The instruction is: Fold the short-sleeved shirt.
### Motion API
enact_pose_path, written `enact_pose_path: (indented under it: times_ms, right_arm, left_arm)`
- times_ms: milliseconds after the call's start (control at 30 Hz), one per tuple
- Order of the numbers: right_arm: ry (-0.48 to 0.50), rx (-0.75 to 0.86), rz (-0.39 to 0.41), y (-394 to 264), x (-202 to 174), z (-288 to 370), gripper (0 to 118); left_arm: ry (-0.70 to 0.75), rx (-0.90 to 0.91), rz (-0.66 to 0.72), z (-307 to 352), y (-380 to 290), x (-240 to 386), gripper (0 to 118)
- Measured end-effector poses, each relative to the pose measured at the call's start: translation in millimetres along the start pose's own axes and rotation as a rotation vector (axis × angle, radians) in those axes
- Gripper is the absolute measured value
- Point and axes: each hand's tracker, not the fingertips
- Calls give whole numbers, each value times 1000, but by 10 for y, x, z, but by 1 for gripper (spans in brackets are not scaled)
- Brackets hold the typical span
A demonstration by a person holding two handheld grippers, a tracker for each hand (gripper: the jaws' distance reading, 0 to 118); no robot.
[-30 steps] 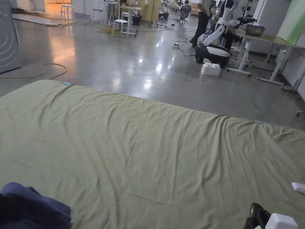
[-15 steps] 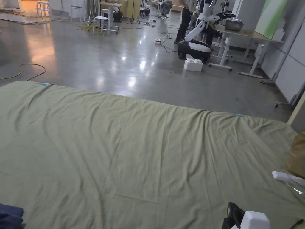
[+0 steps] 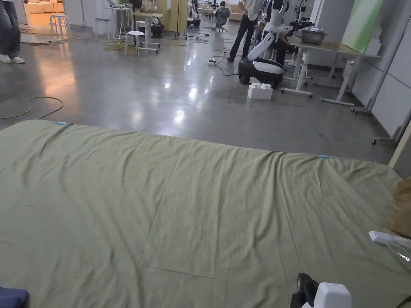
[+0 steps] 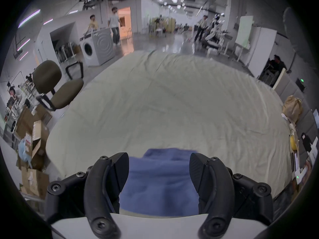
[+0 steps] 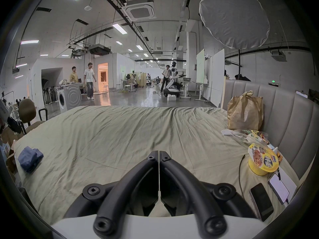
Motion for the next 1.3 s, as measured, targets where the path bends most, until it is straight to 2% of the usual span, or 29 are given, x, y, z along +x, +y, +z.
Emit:
enact_pose_path:
  times_ms: [300,567,667,700,767,800,933,1300]
  right_arm:
    - [6,15,-19,23,-73,51,1]
    - [-26,55,-21,103,-164,80,1]
    - [-49,79,-26,134,-186,100,1]
    - [-56,84,-27,141,-190,107,1]
    - [-67,90,-41,146,-187,123,1]
    - [-70,93,-46,145,-187,132,1]
    - [-76,95,-65,142,-201,164,1]
    - [-87,122,-37,144,-269,211,1]
  left_arm:
    - [-111,264,-25,-120,-433,1151,74]
    - [-109,495,-45,-123,-578,2112,72]
    - [-100,507,-39,-60,-600,2424,65]
    - [-99,518,-39,-43,-605,2483,57]
    - [-81,576,-44,1,-635,2589,35]
    - [-68,603,-48,50,-659,2697,16]
    - [-53,647,-62,125,-735,2903,7]
    - [-74,669,-56,109,-772,3028,7]
